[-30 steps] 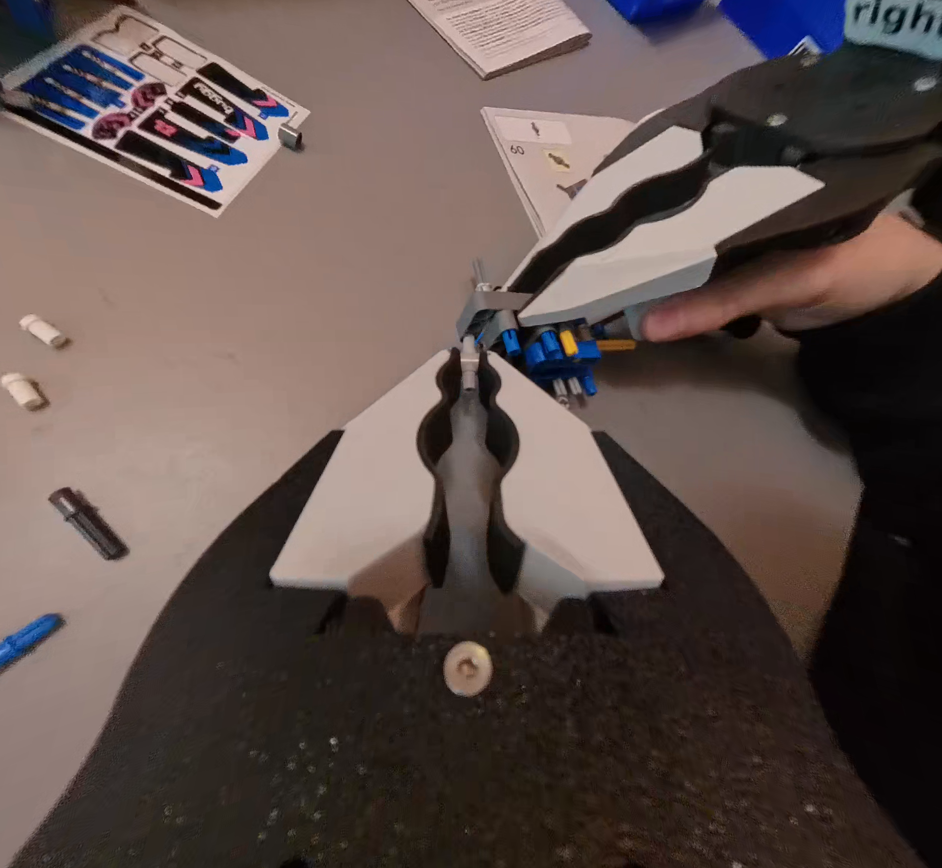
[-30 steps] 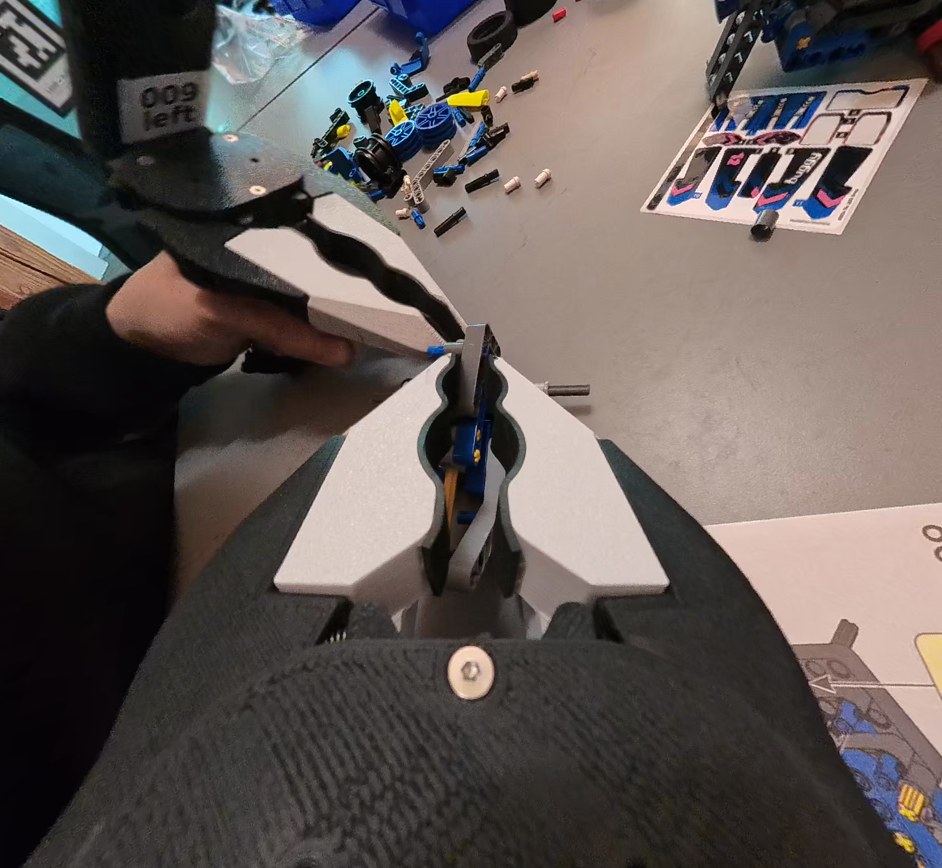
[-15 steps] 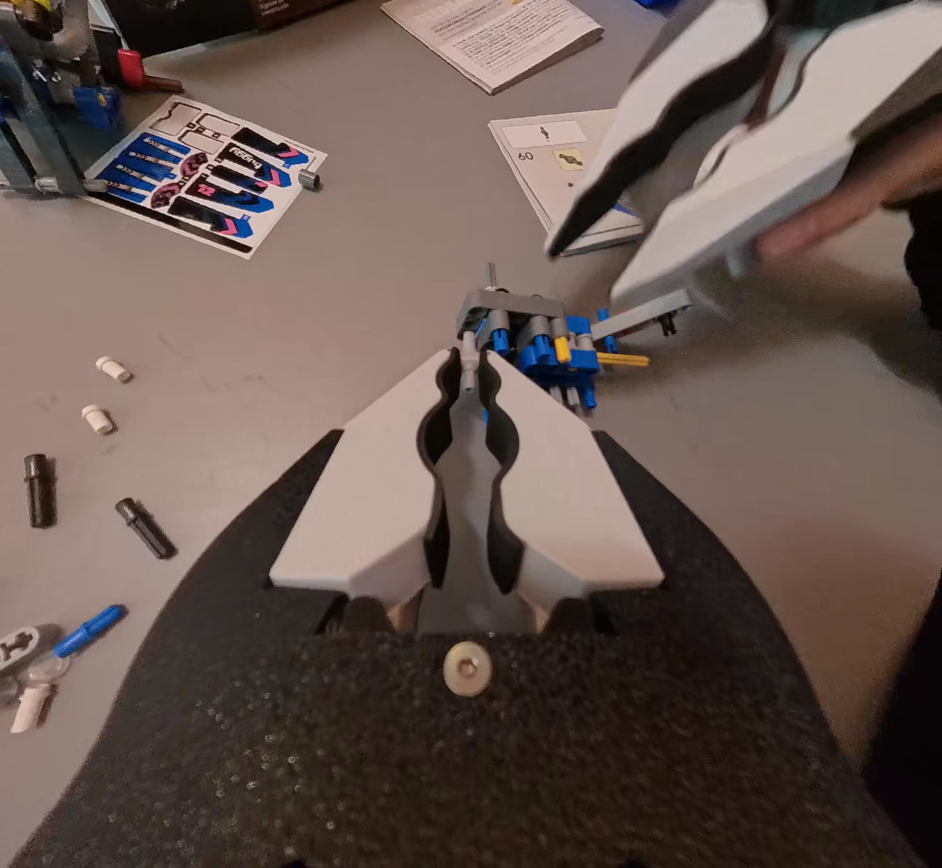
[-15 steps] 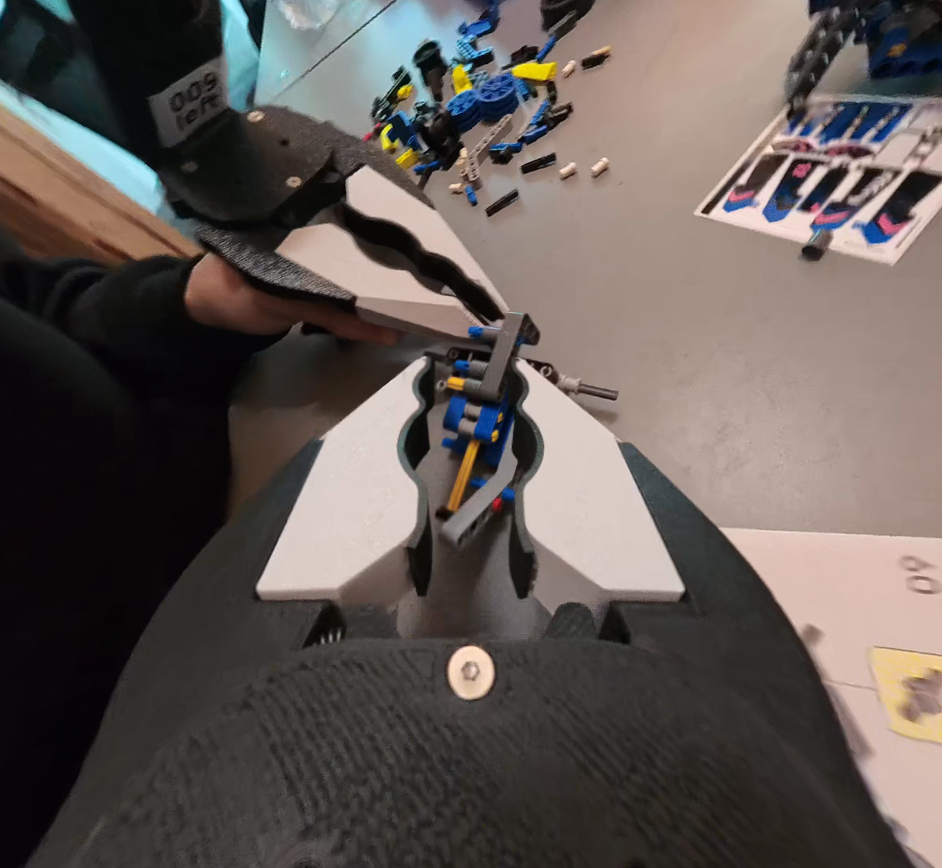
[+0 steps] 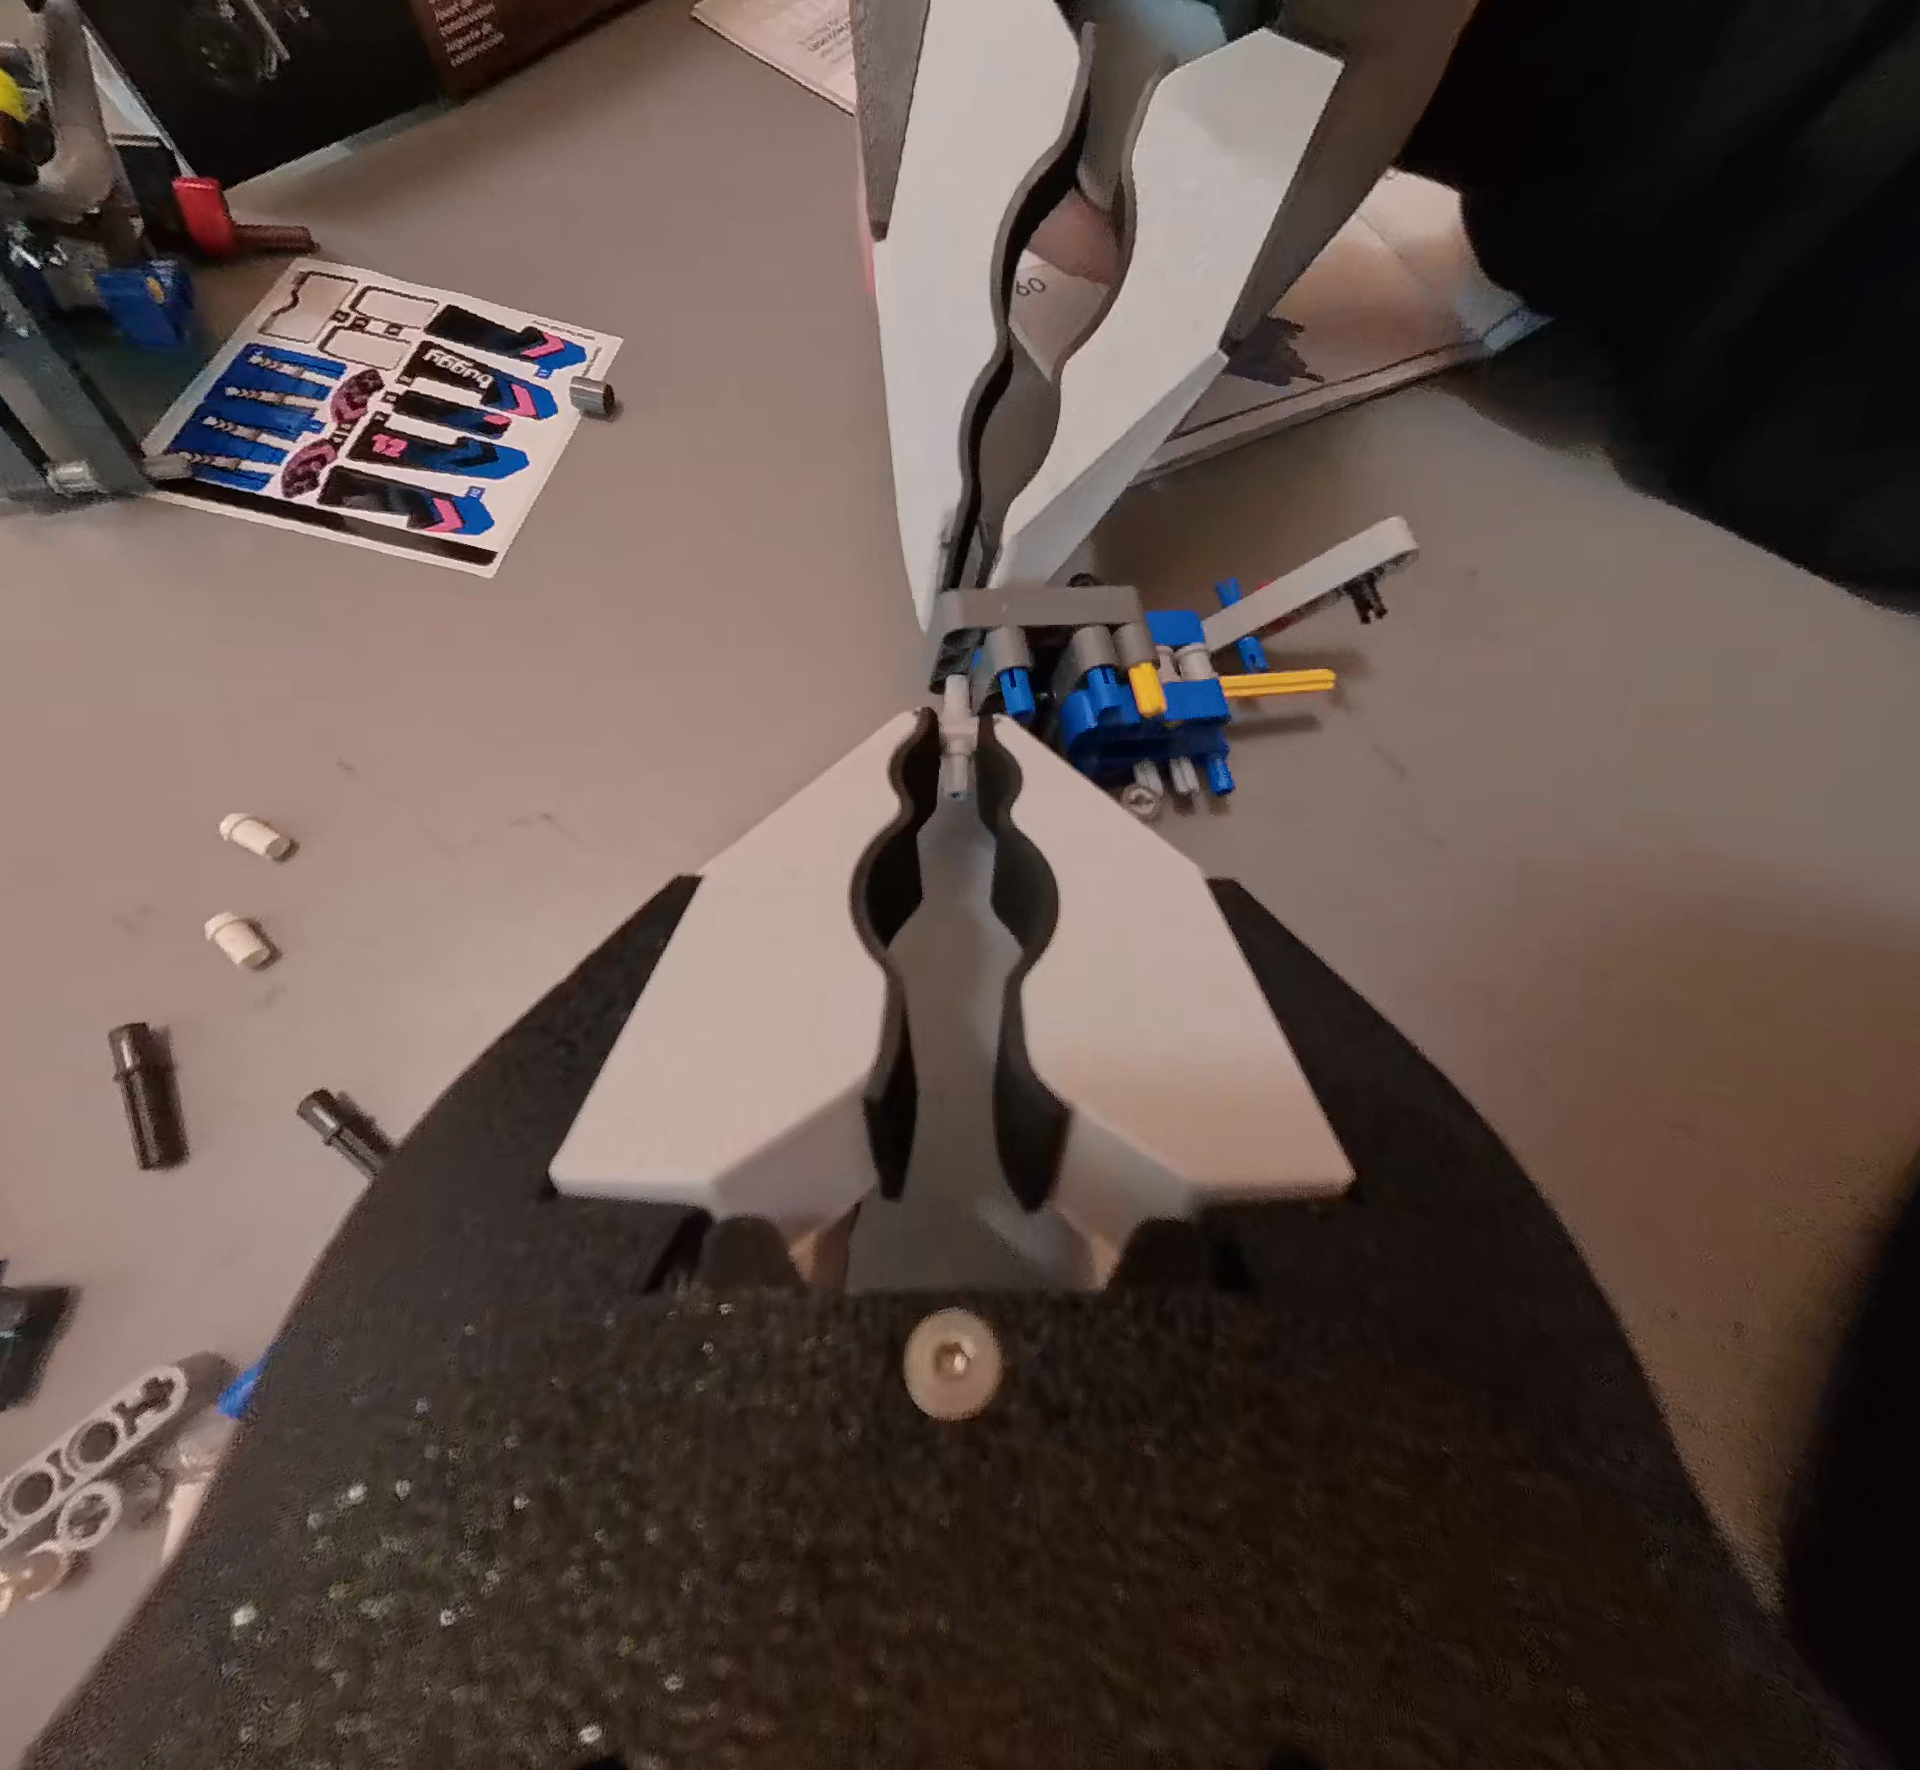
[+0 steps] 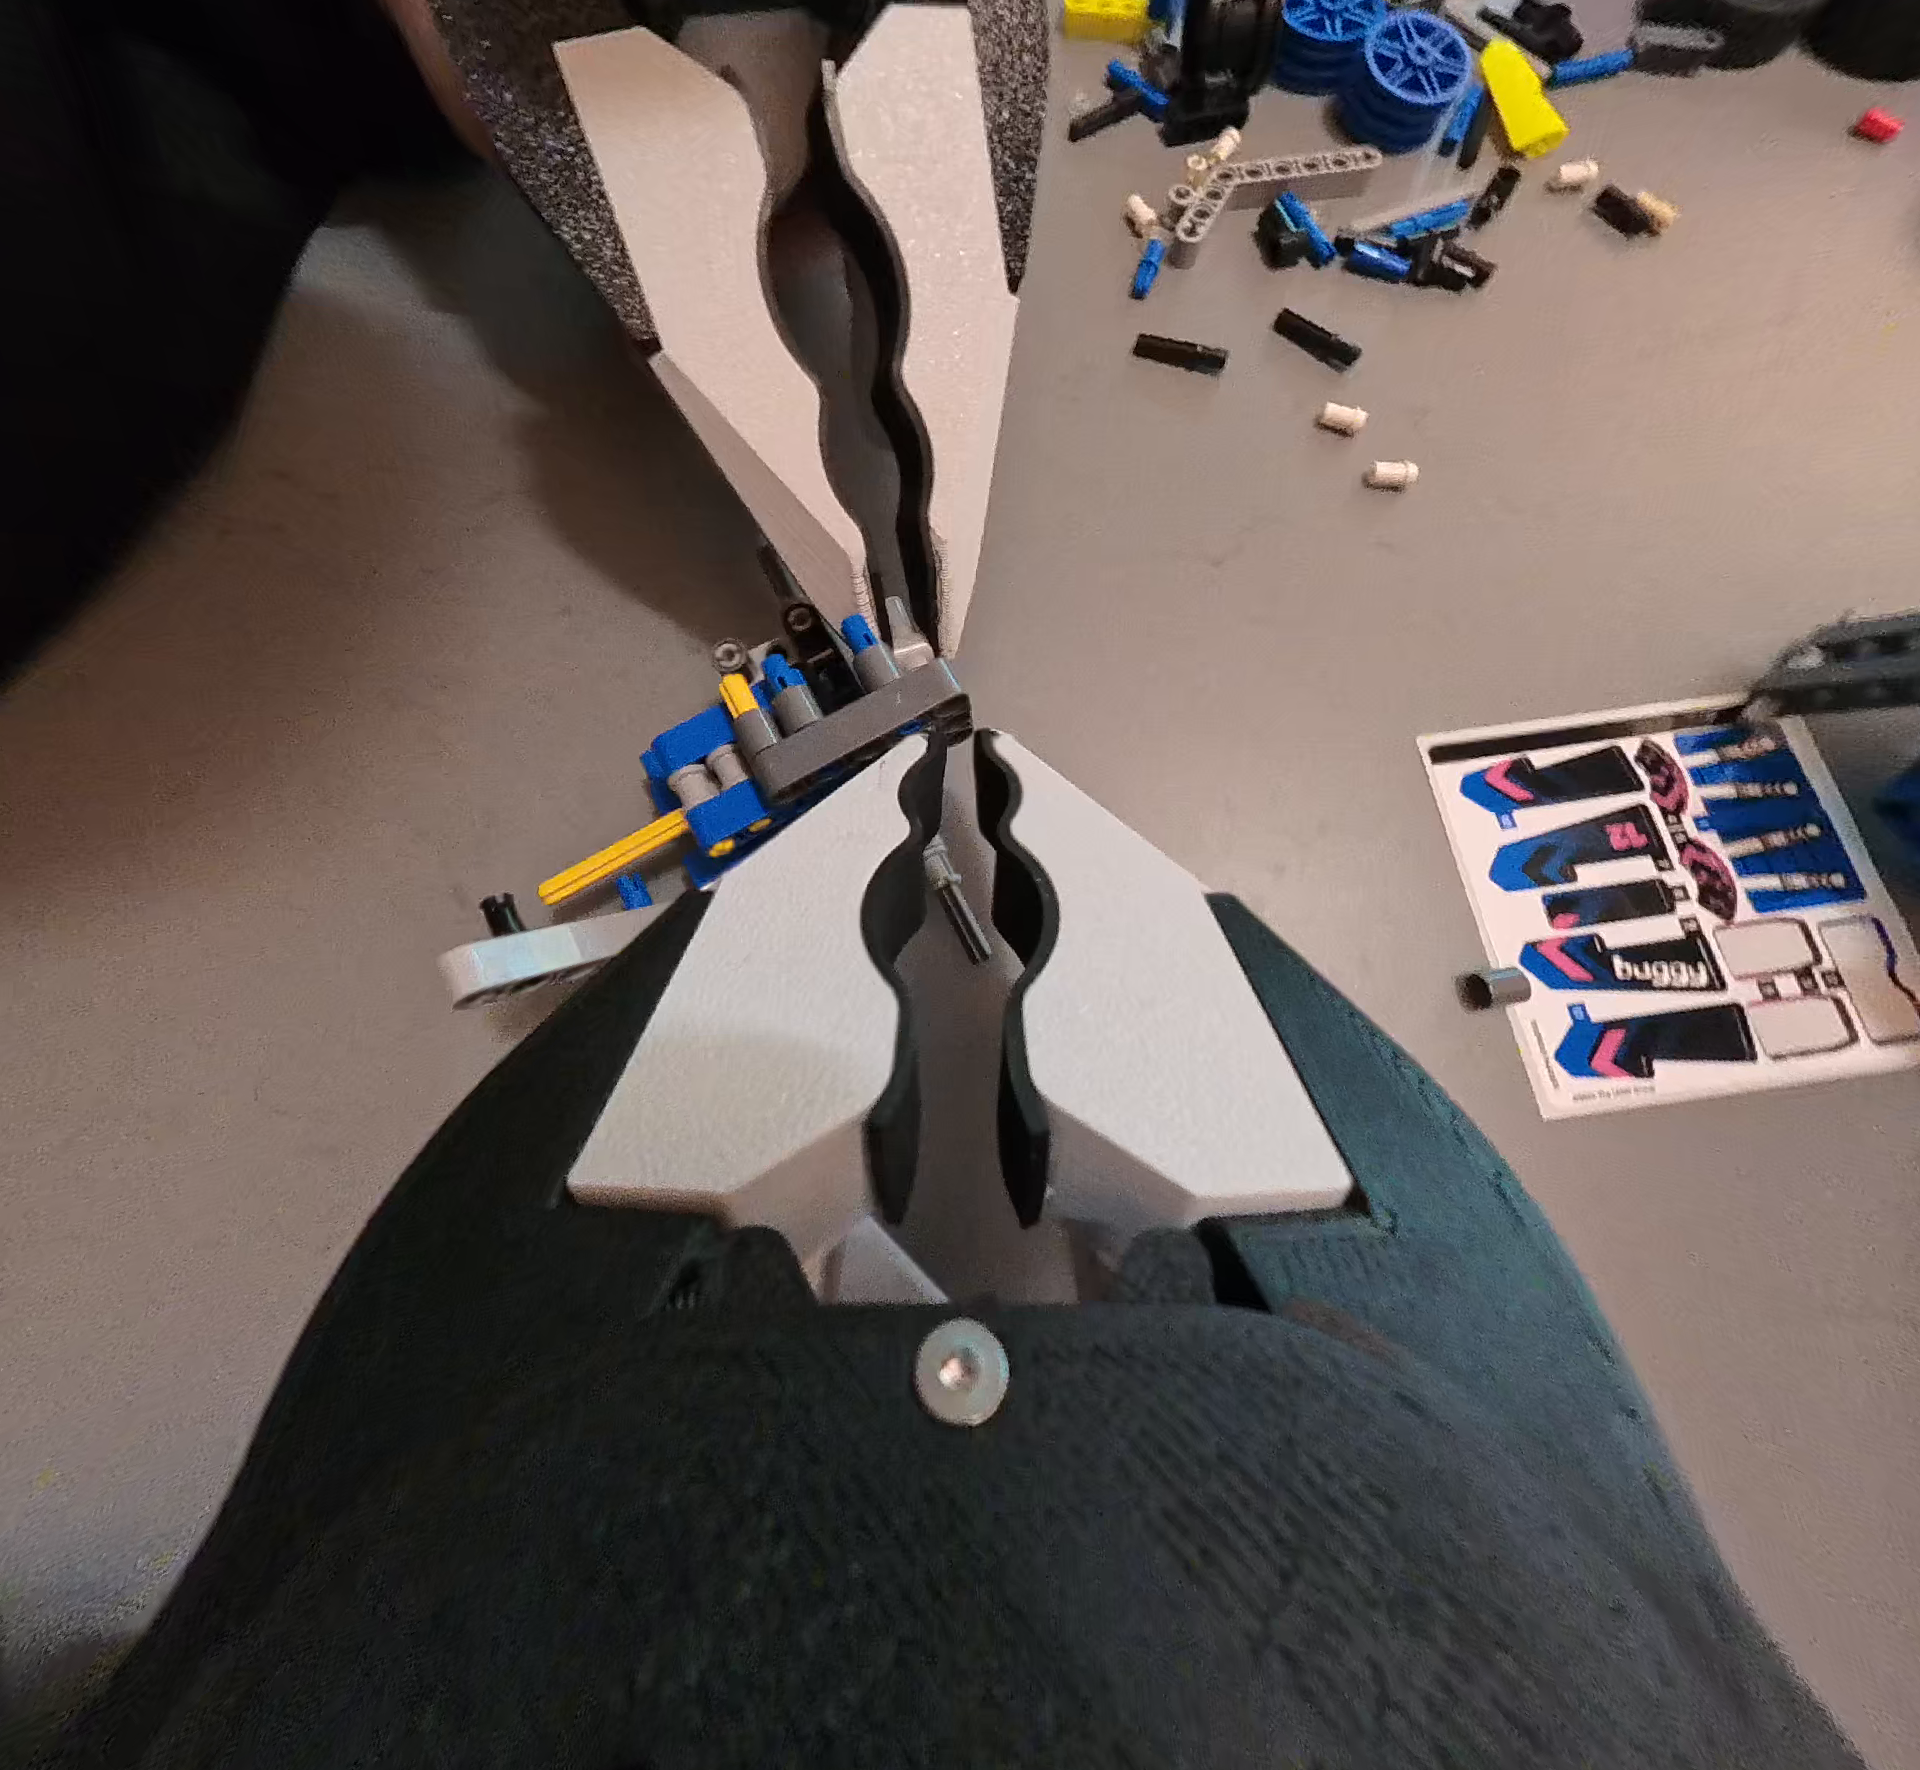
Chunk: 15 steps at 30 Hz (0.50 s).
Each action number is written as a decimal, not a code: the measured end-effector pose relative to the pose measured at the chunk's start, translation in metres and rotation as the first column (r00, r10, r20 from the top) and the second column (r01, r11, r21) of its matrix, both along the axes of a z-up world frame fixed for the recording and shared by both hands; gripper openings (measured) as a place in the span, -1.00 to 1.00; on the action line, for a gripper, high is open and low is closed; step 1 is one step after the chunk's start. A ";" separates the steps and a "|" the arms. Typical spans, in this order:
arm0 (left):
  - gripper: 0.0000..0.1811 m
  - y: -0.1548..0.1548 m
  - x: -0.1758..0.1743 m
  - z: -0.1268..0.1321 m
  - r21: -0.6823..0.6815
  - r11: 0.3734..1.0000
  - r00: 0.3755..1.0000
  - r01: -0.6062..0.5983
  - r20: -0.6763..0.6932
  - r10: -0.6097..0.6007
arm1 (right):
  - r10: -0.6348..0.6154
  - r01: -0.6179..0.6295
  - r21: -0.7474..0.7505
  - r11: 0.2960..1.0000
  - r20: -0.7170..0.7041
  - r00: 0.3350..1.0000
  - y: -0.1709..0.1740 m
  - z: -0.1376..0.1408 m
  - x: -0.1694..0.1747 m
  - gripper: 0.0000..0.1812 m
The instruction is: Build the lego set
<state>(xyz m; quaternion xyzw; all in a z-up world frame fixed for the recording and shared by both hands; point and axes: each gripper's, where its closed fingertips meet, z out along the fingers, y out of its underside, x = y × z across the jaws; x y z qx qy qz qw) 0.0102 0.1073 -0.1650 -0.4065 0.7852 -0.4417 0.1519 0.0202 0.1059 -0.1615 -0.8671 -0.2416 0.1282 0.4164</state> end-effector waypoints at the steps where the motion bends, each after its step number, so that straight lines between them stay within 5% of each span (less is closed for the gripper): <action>1: -0.95 0.000 0.000 0.000 0.006 1.000 1.000 0.010 0.003 -0.010 | 0.022 -0.022 0.017 1.000 -0.005 1.000 0.000 0.000 -0.002 -0.98; 15: -0.95 0.002 0.002 -0.007 0.068 0.994 0.997 0.083 -0.001 -0.083 | 0.006 -0.004 0.020 1.000 -0.118 0.993 0.000 -0.002 -0.003 -1.00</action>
